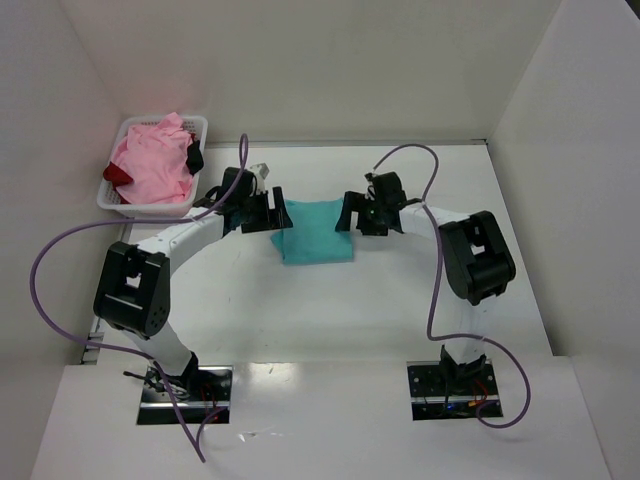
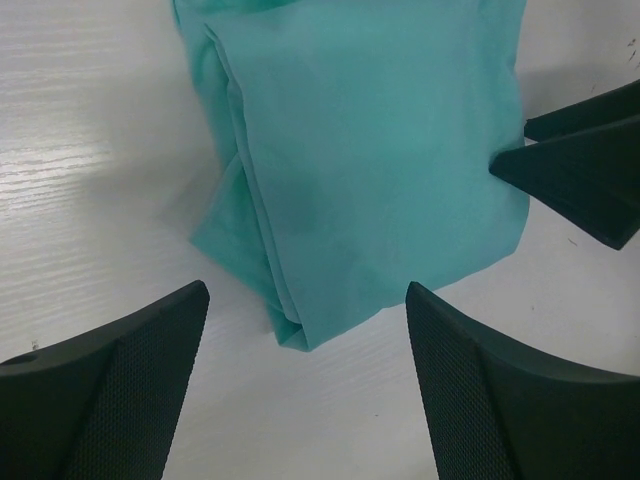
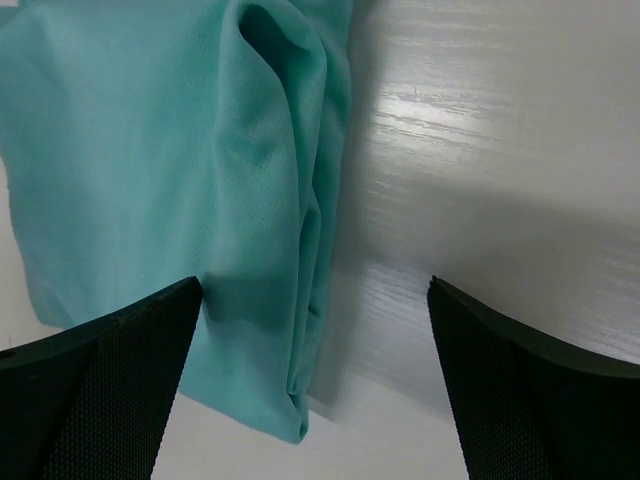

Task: Fold and stack the t-shirts
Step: Put the neatly folded tshirt into the corner of the board with the right arm

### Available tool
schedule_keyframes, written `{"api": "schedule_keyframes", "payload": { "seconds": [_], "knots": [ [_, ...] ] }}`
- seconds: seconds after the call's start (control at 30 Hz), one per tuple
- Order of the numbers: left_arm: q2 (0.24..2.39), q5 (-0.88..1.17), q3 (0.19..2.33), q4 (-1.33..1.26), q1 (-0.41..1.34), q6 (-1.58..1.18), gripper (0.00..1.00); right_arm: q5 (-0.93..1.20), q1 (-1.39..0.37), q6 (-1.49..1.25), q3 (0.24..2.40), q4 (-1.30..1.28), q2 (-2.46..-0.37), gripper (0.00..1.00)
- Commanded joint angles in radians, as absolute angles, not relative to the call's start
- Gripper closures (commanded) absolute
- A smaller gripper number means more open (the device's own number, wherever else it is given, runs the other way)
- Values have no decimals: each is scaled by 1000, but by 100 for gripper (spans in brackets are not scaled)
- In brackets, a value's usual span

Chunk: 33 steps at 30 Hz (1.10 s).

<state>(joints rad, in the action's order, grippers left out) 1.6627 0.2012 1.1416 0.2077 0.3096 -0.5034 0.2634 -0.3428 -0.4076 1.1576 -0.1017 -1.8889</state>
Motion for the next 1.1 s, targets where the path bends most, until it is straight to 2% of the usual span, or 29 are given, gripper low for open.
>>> {"api": "schedule_keyframes", "payload": {
  "seconds": [0.0, 0.27, 0.4, 0.47, 0.87, 1.07],
  "knots": [
    [1626, 230, 1173, 219, 313, -503, 12, 287, -342, -413, 1189, -31, -1901, 0],
    [1626, 262, 1183, 229, 313, -494, 11, 400, -333, -442, 1180, 43, -1965, 0],
    [1626, 262, 1183, 229, 313, -494, 11, 419, -333, -465, 1209, 43, -2029, 7],
    [1626, 262, 1183, 229, 313, -494, 11, 419, -333, -465, 1218, 52, -2042, 7],
    [1698, 183, 1173, 238, 313, -506, 11, 325, -333, -456, 1220, 6, -2033, 36],
    [1769, 192, 1183, 166, 313, -506, 11, 344, -333, -456, 1220, 6, -2045, 46]
  ]
}}
